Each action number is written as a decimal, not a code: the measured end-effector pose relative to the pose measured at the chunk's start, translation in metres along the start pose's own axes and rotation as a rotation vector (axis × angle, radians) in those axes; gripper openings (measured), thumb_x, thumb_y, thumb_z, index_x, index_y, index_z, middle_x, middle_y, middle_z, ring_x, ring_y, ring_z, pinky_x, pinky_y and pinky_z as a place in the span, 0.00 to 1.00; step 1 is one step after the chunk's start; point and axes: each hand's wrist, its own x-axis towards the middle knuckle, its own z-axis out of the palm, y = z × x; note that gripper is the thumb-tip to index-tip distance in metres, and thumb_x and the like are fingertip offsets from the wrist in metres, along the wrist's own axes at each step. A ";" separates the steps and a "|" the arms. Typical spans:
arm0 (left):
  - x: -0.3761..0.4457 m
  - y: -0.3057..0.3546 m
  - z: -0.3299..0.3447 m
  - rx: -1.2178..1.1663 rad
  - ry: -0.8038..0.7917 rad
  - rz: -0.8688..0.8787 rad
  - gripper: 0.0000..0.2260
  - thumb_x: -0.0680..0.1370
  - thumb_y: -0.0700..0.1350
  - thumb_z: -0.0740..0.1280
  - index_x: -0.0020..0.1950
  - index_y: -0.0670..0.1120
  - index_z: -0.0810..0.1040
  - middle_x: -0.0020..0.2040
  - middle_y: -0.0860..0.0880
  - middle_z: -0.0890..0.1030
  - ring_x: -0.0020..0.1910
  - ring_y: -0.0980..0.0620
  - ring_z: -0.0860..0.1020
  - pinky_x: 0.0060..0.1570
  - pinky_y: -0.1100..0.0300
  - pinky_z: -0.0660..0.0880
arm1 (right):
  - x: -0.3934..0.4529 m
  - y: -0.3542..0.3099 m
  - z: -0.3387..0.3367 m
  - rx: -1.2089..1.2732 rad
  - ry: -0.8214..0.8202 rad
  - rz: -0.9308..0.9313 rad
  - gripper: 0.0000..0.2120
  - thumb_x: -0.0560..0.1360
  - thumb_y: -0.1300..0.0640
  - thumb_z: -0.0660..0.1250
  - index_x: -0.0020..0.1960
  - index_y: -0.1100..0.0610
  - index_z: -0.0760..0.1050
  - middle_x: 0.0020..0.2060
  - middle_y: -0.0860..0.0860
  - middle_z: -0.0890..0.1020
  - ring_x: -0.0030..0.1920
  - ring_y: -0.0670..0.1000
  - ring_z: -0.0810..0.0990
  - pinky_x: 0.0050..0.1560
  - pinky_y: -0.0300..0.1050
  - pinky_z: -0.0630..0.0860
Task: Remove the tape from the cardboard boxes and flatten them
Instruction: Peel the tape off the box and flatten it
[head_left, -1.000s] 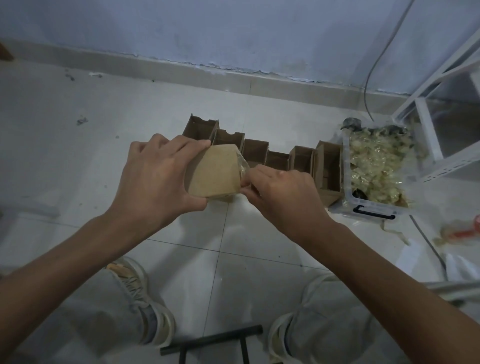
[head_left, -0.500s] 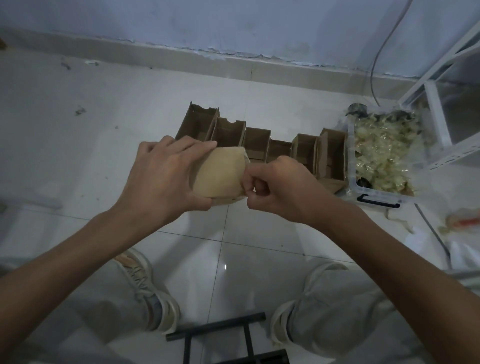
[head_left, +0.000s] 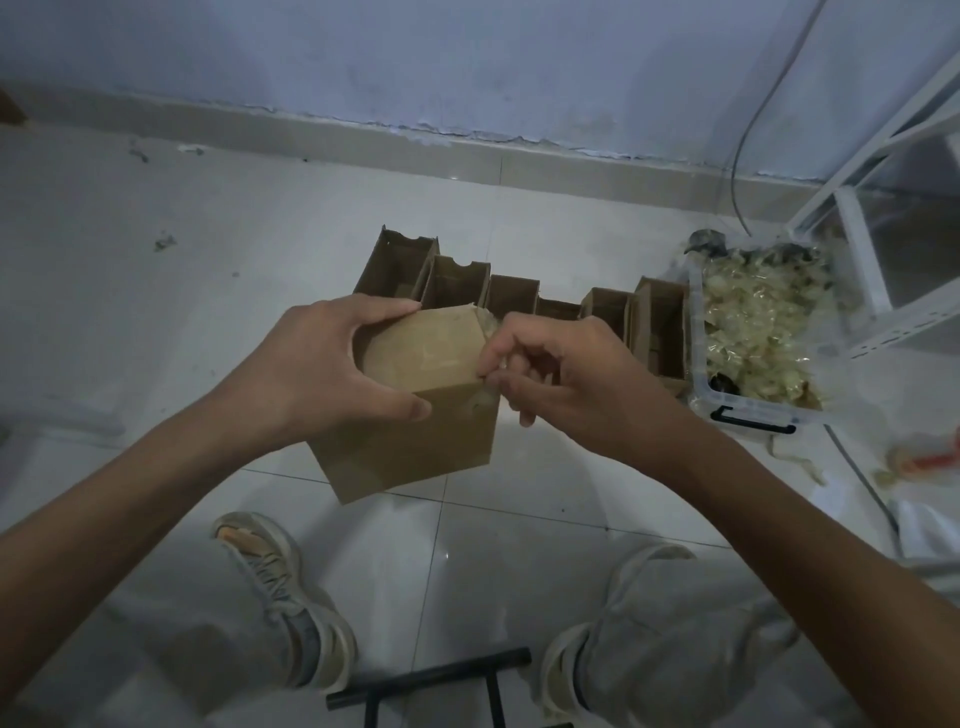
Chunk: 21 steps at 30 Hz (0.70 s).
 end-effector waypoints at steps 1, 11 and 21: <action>0.000 0.001 0.000 0.013 0.000 -0.003 0.42 0.63 0.60 0.82 0.75 0.62 0.73 0.61 0.63 0.74 0.50 0.63 0.74 0.45 0.71 0.69 | 0.000 0.000 0.000 0.002 -0.010 0.012 0.03 0.82 0.62 0.70 0.54 0.56 0.80 0.35 0.50 0.82 0.36 0.50 0.84 0.38 0.38 0.79; -0.004 0.005 -0.016 -0.486 -0.256 -0.197 0.35 0.56 0.55 0.87 0.63 0.63 0.83 0.54 0.59 0.85 0.51 0.55 0.84 0.45 0.59 0.81 | 0.000 -0.010 -0.020 0.268 -0.077 -0.065 0.03 0.84 0.62 0.66 0.53 0.61 0.78 0.37 0.59 0.81 0.37 0.57 0.84 0.31 0.48 0.77; -0.002 0.001 -0.022 -0.648 -0.444 -0.263 0.22 0.65 0.55 0.76 0.59 0.57 0.87 0.56 0.50 0.87 0.54 0.48 0.86 0.55 0.53 0.79 | 0.002 -0.014 -0.028 0.408 -0.101 -0.029 0.13 0.83 0.64 0.66 0.67 0.59 0.72 0.35 0.56 0.76 0.33 0.57 0.79 0.34 0.53 0.76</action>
